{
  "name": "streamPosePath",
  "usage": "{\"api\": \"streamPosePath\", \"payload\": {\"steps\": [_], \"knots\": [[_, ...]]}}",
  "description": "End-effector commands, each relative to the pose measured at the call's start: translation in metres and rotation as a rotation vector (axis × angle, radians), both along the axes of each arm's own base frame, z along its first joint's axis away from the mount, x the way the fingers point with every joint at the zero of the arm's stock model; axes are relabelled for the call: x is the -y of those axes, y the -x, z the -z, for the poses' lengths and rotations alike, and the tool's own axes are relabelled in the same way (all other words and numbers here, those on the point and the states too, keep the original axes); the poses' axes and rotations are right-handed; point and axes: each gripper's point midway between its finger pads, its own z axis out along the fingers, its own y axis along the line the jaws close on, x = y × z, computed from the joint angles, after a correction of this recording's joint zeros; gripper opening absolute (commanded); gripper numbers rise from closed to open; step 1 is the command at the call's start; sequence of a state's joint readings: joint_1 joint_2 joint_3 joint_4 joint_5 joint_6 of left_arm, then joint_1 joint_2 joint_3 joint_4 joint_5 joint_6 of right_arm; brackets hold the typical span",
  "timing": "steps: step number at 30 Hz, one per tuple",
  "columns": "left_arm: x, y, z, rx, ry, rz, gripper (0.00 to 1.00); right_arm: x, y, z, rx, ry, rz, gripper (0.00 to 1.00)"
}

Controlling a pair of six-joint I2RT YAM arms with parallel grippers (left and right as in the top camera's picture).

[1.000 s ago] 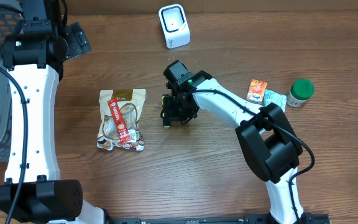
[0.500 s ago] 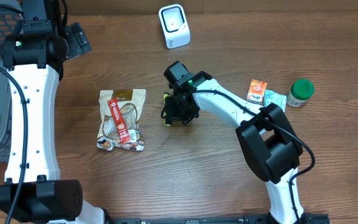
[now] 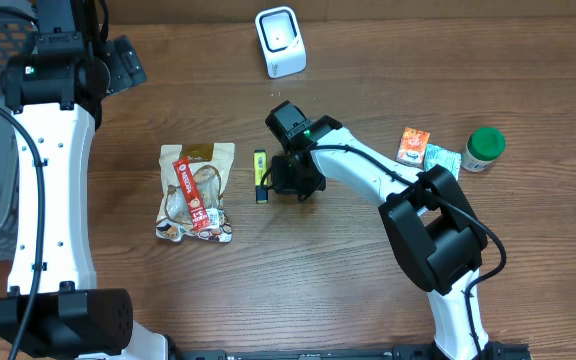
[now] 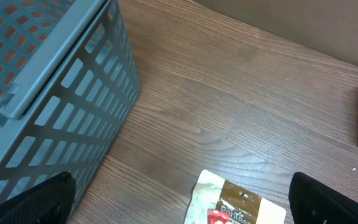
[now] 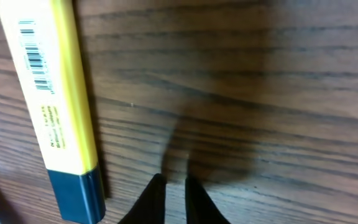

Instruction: Scan the item barcode

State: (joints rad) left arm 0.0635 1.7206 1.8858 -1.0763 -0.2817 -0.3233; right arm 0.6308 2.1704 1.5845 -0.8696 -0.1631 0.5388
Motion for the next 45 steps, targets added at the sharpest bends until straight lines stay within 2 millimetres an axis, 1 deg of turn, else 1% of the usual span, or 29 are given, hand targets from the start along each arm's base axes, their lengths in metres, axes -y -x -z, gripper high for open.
{"api": "streamPosePath", "payload": {"steps": [1,4,5,7,9,14,16,21,26,29,30,32,33,36,40,42,45], "knots": [[-0.002,-0.002,0.0,0.005,-0.003,-0.018,1.0,-0.024,-0.017,-0.037,0.05,-0.105,-0.002,0.21],[-0.002,-0.002,0.0,0.005,-0.003,-0.018,1.0,-0.035,-0.025,-0.06,0.079,-0.131,-0.011,0.35],[-0.002,-0.002,0.0,0.005,-0.003,-0.018,1.0,-0.036,-0.027,-0.063,0.093,-0.122,-0.012,0.41],[-0.002,-0.002,0.0,0.005,-0.003,-0.018,1.0,-0.037,-0.026,-0.062,0.122,-0.083,-0.019,0.51],[-0.002,-0.002,0.0,0.005,-0.003,-0.018,1.0,-0.035,-0.025,-0.056,0.167,-0.01,-0.028,0.54],[-0.002,-0.002,0.0,0.005,-0.003,-0.018,1.0,-0.035,-0.021,-0.047,0.296,0.177,-0.062,0.57],[-0.002,-0.002,0.0,0.005,-0.003,-0.018,1.0,-0.038,-0.018,-0.042,0.333,0.232,-0.081,0.57],[-0.002,-0.002,0.0,0.005,-0.003,-0.018,0.99,-0.046,-0.006,-0.02,0.357,0.317,-0.123,0.57],[-0.002,-0.002,0.0,0.005,-0.003,-0.018,1.0,-0.041,-0.003,0.001,0.363,0.392,-0.129,0.56],[-0.002,-0.002,0.0,0.005,-0.003,-0.018,1.0,-0.04,-0.003,0.005,0.357,0.398,-0.131,0.52],[-0.002,-0.002,0.0,0.005,-0.003,-0.018,1.0,-0.04,-0.003,0.005,0.357,0.398,-0.131,0.49],[-0.002,-0.002,0.0,0.005,-0.003,-0.018,1.0,-0.04,-0.002,0.005,0.353,0.401,-0.133,0.4],[-0.002,-0.002,0.0,0.005,-0.003,-0.018,1.0,-0.039,-0.001,0.005,0.348,0.403,-0.134,0.37],[-0.002,-0.002,0.0,0.005,-0.003,-0.018,1.0,-0.037,0.006,0.007,0.312,0.403,-0.139,0.36],[-0.002,-0.002,0.0,0.005,-0.003,-0.018,1.0,-0.047,0.019,0.013,0.231,0.327,-0.152,0.27],[-0.002,-0.002,0.0,0.005,-0.003,-0.018,1.0,-0.048,0.02,0.014,0.204,0.303,-0.149,0.26],[-0.002,-0.002,0.0,0.005,-0.003,-0.018,1.0,-0.042,0.02,0.015,0.164,0.288,-0.136,0.26]]}}
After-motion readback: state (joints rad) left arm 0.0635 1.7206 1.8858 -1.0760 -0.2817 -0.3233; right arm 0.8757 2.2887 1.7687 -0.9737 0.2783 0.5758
